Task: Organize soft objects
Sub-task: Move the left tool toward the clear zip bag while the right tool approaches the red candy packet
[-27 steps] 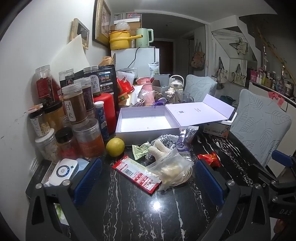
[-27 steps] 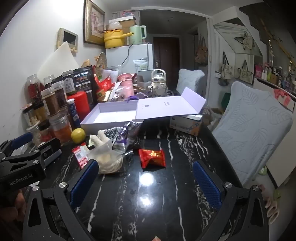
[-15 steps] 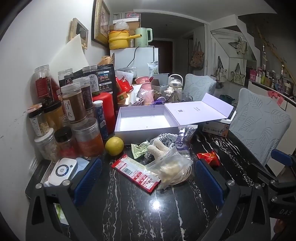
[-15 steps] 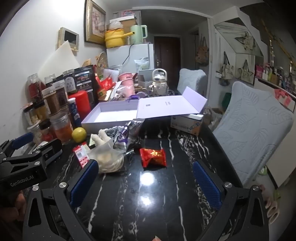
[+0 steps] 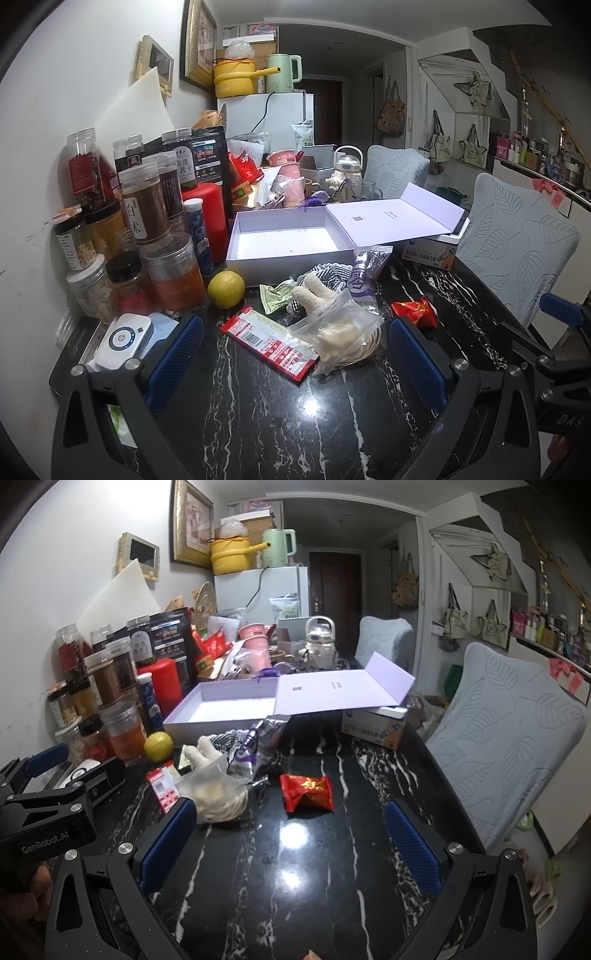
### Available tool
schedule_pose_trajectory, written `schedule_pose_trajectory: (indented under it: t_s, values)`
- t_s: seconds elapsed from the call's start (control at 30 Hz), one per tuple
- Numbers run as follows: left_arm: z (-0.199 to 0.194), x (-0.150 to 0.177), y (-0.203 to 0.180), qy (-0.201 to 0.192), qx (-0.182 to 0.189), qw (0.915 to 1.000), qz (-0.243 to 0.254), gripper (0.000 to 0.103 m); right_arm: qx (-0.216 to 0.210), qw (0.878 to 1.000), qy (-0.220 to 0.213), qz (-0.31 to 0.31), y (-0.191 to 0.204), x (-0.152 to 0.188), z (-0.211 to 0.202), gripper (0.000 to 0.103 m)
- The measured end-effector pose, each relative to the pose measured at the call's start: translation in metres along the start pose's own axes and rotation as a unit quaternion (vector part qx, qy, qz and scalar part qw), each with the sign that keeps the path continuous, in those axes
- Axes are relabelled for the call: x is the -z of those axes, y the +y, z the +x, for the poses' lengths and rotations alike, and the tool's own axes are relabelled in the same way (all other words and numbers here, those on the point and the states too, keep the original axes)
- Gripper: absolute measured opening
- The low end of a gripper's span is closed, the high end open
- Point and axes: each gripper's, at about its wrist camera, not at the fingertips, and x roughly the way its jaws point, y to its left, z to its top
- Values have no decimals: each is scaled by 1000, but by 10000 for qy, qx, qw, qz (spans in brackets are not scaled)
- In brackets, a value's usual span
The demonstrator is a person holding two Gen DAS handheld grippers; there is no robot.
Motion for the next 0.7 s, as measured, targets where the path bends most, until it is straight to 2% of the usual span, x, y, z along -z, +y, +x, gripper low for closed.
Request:
schedule_pose_trajectory:
  t_s: [0.33, 0.47, 0.6, 0.7]
  values:
    - [12, 0, 1, 69, 138, 9999, -20, 103, 55, 10000, -49, 18, -10, -5, 0, 103]
    - [28, 4, 0, 248, 336, 9991, -64, 103, 30, 9999, 63, 93, -15, -4, 13, 103]
    - [43, 7, -3, 341, 266, 9990, -108, 103, 125, 9997, 192, 124, -19, -4, 27, 103]
    - [56, 8, -7, 514, 408, 9978, -78, 103, 135, 9996, 223, 110, -21, -7, 34, 103]
